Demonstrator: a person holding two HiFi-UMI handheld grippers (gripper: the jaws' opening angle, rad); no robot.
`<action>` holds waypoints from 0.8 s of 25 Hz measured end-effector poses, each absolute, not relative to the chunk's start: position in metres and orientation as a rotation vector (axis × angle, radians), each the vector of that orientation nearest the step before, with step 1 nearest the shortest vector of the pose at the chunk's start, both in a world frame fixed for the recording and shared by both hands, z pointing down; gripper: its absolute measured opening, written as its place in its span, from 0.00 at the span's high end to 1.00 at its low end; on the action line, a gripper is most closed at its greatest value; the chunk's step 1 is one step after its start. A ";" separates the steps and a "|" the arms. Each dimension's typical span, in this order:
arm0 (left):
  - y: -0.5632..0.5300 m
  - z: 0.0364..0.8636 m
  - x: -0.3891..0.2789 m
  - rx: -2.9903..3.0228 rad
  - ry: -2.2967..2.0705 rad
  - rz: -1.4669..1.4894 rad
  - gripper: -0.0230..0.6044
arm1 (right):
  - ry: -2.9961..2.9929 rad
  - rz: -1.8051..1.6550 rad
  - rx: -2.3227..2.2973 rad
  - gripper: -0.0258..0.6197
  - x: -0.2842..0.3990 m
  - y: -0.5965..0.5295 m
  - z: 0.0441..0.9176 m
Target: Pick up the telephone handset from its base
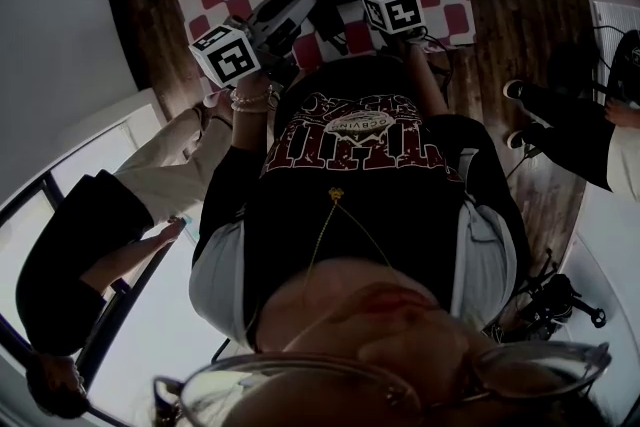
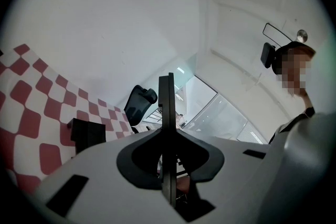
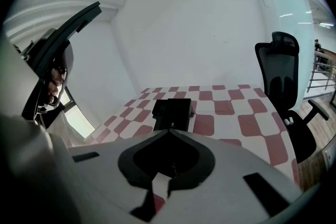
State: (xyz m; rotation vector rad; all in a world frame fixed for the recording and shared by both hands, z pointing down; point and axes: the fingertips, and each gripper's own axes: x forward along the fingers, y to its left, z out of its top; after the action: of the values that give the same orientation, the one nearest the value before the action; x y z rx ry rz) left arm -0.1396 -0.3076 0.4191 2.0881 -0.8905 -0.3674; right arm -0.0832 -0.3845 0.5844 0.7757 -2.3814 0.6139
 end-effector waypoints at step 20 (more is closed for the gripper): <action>-0.307 0.422 -0.140 2.084 -0.887 -0.359 0.84 | -2.386 0.601 0.765 0.93 -0.086 -0.384 0.584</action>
State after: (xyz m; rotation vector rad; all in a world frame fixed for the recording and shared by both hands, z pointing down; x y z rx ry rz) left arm -0.1397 -0.3072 0.4217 2.0841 -0.8874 -0.3593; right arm -0.0859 -0.3843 0.5842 0.7653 -2.3862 0.6008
